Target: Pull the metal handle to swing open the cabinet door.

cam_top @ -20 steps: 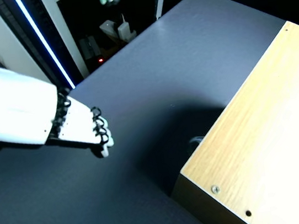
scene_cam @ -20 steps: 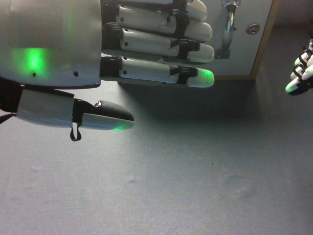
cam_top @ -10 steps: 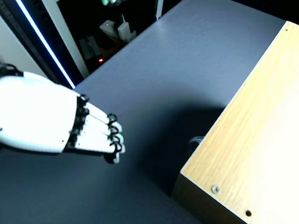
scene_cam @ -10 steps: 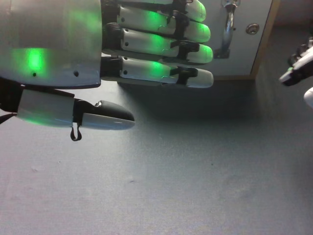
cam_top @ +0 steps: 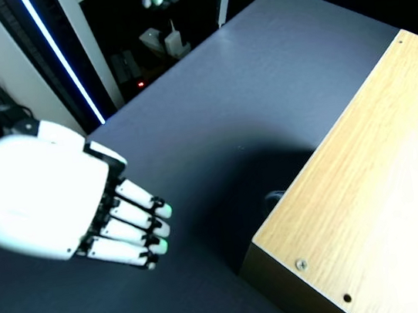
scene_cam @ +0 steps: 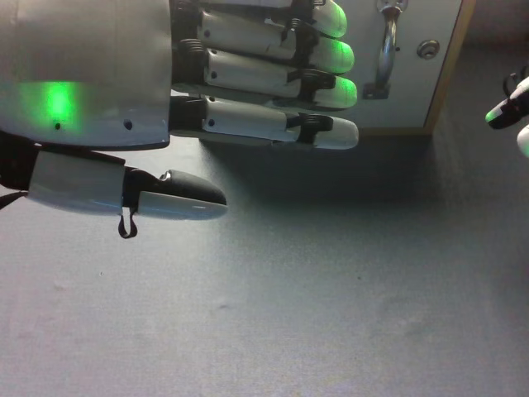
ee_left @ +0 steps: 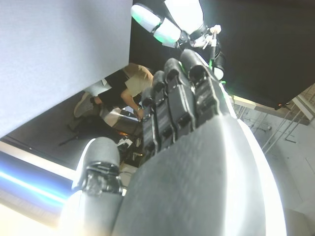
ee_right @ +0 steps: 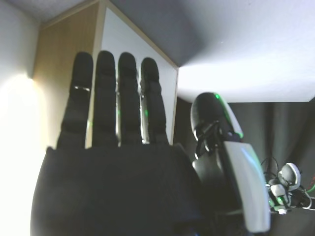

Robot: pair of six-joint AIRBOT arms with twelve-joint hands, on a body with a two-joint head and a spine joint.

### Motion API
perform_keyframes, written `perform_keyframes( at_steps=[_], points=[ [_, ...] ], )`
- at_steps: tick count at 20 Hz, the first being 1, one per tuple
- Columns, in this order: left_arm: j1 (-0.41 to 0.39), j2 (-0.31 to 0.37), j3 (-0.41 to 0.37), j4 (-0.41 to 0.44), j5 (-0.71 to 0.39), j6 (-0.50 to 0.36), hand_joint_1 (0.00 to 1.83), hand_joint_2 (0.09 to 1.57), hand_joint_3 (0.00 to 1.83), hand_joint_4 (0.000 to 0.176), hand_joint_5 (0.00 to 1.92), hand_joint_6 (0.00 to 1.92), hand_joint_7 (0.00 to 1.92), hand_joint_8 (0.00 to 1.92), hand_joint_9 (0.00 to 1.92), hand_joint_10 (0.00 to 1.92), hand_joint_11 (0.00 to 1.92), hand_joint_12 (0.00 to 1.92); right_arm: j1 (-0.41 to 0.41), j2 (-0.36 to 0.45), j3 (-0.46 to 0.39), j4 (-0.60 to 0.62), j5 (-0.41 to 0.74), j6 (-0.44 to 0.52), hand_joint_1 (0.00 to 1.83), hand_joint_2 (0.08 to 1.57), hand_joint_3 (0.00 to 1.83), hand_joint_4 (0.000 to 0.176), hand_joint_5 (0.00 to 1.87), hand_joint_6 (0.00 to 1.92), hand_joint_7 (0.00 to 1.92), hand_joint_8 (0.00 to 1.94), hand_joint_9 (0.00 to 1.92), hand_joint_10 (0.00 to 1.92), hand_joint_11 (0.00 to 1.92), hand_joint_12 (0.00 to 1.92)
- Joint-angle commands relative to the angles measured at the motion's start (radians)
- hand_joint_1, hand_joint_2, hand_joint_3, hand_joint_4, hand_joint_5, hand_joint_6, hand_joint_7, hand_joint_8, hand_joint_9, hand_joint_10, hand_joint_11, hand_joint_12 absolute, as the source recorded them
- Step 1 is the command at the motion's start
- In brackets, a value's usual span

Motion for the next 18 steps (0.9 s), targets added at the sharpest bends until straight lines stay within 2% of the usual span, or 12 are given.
perform_keyframes(
  at_steps=[1, 4, 7, 8, 11, 18],
  points=[
    [-0.009, 0.008, 0.001, -0.099, -0.025, 0.008, 0.0, 1.5, 0.0, 0.0, 0.29, 0.0, 0.31, 0.0, 0.28, 0.0, 0.0, 0.63, -0.004, 0.009, -0.002, 0.024, -0.126, 0.007, 0.0, 1.44, 0.0, 0.0, 0.41, 0.0, 0.39, 0.0, 0.33, 0.0, 0.0, 0.9],
    [-0.009, 0.008, 0.001, -0.099, -0.025, 0.008, 0.0, 1.5, 0.0, 0.0, 0.28, 0.0, 0.31, 0.0, 0.28, 0.0, 0.0, 0.62, -0.082, 0.002, -0.003, 0.153, -0.244, 0.007, 0.0, 1.44, 0.0, 0.0, 0.41, 0.0, 0.4, 0.0, 0.33, 0.0, 0.0, 0.88],
    [-0.009, 0.008, 0.001, -0.099, -0.025, 0.008, 0.0, 1.5, 0.0, 0.0, 0.29, 0.0, 0.32, 0.0, 0.28, 0.0, 0.0, 0.62, -0.09, -0.001, -0.015, 0.167, -0.249, 0.007, 0.0, 1.43, 0.0, 0.0, 0.4, 0.0, 0.39, 0.0, 0.33, 0.0, 0.0, 0.88],
    [-0.009, 0.008, 0.001, -0.099, -0.025, 0.008, 0.0, 1.5, 0.0, 0.0, 0.29, 0.0, 0.32, 0.0, 0.28, 0.0, 0.0, 0.64, -0.107, -0.001, -0.023, 0.175, -0.283, 0.007, 0.0, 1.43, 0.0, 0.0, 0.4, 0.0, 0.38, 0.0, 0.33, 0.0, 0.0, 0.87],
    [-0.009, 0.008, 0.001, -0.099, -0.025, 0.008, 0.0, 1.5, 0.0, 0.0, 0.3, 0.0, 0.32, 0.0, 0.29, 0.0, 0.0, 0.65, -0.164, -0.006, -0.031, 0.318, -0.378, 0.007, 0.0, 1.43, 0.0, 0.0, 0.39, 0.0, 0.39, 0.0, 0.33, 0.0, 0.0, 0.88],
    [-0.009, 0.008, 0.001, -0.099, -0.025, 0.008, 0.0, 1.48, 0.0, 0.0, 0.32, 0.0, 0.35, 0.0, 0.32, 0.0, 0.0, 0.77, -0.187, -0.018, -0.034, 0.349, -0.438, 0.007, 0.0, 1.42, 0.0, 0.0, 0.37, 0.0, 0.37, 0.0, 0.32, 0.0, 0.0, 0.9]
  ],
)
